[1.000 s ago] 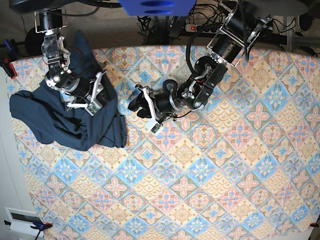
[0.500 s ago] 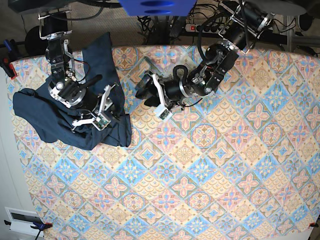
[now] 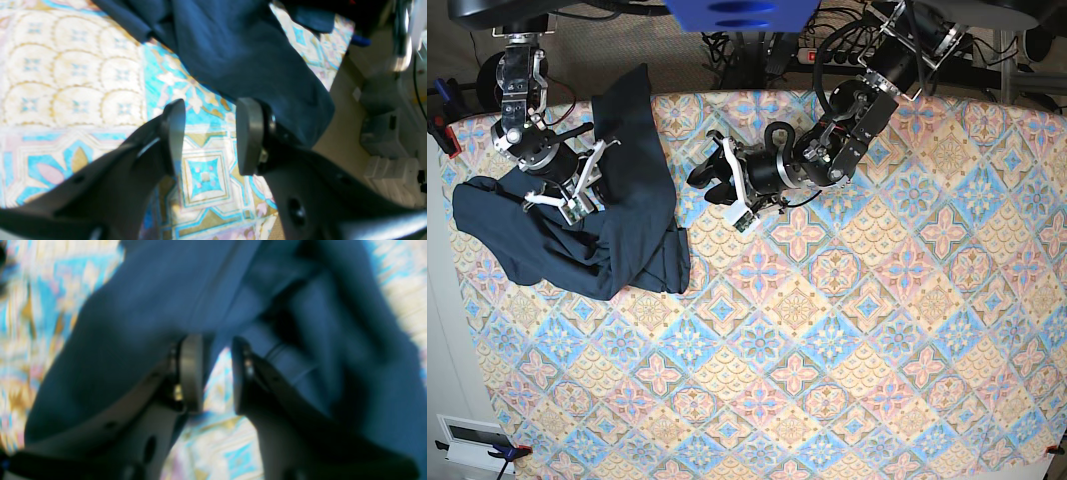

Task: Layout the t-shirt on the table in an organized manner, then fold the t-shirt properly
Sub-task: 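Grasp the shirt with both grippers and lift it toward the table center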

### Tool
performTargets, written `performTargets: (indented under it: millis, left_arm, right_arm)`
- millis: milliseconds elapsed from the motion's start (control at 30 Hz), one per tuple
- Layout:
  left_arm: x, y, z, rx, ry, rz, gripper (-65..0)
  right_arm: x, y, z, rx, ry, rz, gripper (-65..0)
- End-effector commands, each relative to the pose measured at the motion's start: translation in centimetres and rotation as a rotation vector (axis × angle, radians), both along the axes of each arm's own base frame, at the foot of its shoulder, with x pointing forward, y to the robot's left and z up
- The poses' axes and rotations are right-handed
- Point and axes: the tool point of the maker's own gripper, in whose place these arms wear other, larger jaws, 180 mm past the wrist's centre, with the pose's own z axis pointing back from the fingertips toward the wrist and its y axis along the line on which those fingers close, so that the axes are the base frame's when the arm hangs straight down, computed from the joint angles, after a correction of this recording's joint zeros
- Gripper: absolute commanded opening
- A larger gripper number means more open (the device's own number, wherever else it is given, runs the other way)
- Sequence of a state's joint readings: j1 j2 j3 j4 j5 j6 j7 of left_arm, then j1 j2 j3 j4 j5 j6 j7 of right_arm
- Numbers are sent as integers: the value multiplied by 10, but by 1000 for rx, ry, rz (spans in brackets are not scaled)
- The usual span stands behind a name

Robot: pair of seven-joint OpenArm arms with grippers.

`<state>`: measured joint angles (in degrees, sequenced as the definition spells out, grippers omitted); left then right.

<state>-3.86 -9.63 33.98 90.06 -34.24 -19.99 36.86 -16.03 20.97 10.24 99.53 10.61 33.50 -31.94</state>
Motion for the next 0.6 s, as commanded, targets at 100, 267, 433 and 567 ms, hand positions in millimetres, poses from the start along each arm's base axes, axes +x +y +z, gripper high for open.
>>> performTargets:
  millis: [100, 267, 433, 567]
  left_arm:
    - [6, -6, 25, -58, -55, -2, -405]
    - [6, 2, 21, -38, -58, -1, -405]
    - [5, 1, 21, -37, -57, -5, -405]
    - [0, 15, 17, -8, -66, -12, -405]
  right_arm:
    - [1, -9, -4, 7, 3, -18, -577]
    - [-3, -6, -11, 11, 27, -12, -583]
    - [-19, 58, -26, 61, 77, 160, -583]
    - [-39, 98, -42, 120, 123, 262, -583]
